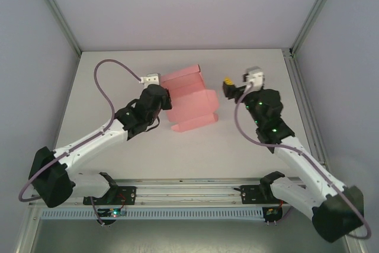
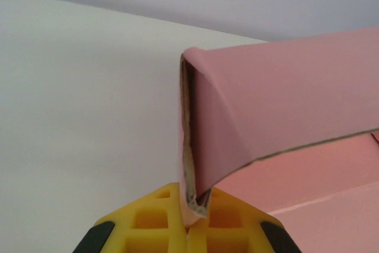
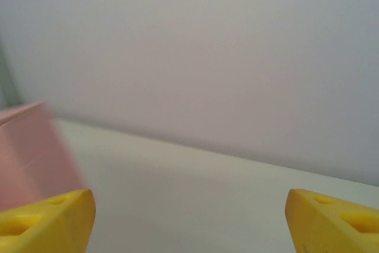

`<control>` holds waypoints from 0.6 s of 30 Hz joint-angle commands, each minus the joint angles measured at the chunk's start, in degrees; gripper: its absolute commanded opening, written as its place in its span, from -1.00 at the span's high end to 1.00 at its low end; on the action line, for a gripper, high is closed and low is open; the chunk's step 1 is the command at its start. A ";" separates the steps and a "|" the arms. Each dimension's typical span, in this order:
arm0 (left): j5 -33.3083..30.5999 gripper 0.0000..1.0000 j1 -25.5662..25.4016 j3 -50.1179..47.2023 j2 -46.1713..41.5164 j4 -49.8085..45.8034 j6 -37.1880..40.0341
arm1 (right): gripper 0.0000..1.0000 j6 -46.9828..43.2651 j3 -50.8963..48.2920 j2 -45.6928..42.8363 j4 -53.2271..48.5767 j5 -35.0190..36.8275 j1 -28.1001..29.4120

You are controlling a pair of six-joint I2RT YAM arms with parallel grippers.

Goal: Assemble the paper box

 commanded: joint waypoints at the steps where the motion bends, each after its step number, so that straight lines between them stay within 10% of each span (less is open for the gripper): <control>1: 7.28 1.00 0.26 -3.70 -4.30 8.83 10.41 | -0.67 9.06 1.05 -1.02 -3.20 -2.49 -4.70; 11: 26.78 1.00 0.39 -6.91 -5.81 19.67 17.07 | -0.62 7.78 12.17 18.01 -12.92 -31.48 -6.30; 18: 27.39 1.00 0.35 -4.03 -2.13 19.67 17.32 | -0.55 6.95 14.92 29.50 -6.41 -42.82 -1.19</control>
